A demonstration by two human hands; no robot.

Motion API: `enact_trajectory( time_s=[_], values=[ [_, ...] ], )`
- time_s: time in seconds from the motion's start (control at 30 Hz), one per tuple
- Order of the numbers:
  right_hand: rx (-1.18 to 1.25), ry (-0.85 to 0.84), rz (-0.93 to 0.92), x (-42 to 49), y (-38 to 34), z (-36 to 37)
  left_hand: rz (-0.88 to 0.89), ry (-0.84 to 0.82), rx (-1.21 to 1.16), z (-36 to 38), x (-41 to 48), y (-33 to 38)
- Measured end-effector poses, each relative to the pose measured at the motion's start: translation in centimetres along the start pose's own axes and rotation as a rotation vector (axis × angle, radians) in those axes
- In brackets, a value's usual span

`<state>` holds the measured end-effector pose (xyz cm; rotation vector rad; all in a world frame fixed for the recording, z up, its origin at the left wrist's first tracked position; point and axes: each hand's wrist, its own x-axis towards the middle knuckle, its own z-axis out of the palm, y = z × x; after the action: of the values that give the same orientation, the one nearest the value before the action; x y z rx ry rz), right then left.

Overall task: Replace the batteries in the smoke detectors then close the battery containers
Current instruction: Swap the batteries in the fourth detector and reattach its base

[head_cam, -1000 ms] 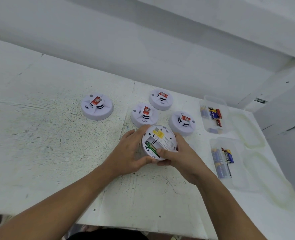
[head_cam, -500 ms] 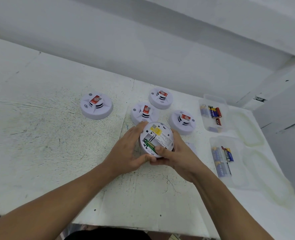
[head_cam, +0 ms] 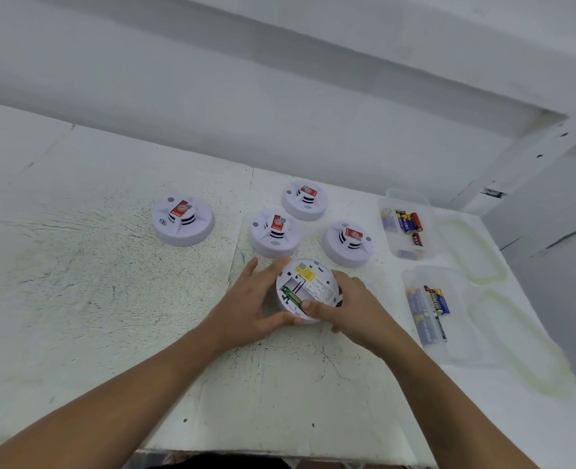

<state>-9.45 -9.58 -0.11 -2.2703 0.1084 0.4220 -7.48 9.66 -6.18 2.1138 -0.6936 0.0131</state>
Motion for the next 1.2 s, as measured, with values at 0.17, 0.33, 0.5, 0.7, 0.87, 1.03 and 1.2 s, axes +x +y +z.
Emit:
enact_trajectory(
  time_s=[0.17,0.33,0.5,0.7,0.87,1.03,1.2],
  values=[
    [-0.101,-0.002,0.023,0.6,1.3,0.6,-0.029,-0.031,0.058,0.1,-0.1,-0.2],
    [-0.149,-0.006,0.026,0.5,1.2,0.6,-0.032,-0.025,0.02,-0.3,-0.1,1.4],
    [-0.201,-0.035,-0.02,0.5,0.8,-0.2,-0.077,-0.043,0.094,0.1,-0.1,0.1],
    [-0.233,-0.138,0.011,0.7,-1.9,-6.5,-0.087,-0.048,0.095,0.0,0.1,0.6],
    [-0.24,0.179,-0.041,4.2,-2.1,-13.2,-0.102,-0.04,0.109,-0.2,0.0,1.1],
    [-0.528,0.397,0.1,9.8,0.6,-16.6,-0.128,-0.039,0.096,-0.5,0.0,1.9],
    [-0.746,0.354,0.203,11.9,2.8,-16.3,-0.147,-0.026,0.076,-0.6,-0.1,2.2]
  ],
)
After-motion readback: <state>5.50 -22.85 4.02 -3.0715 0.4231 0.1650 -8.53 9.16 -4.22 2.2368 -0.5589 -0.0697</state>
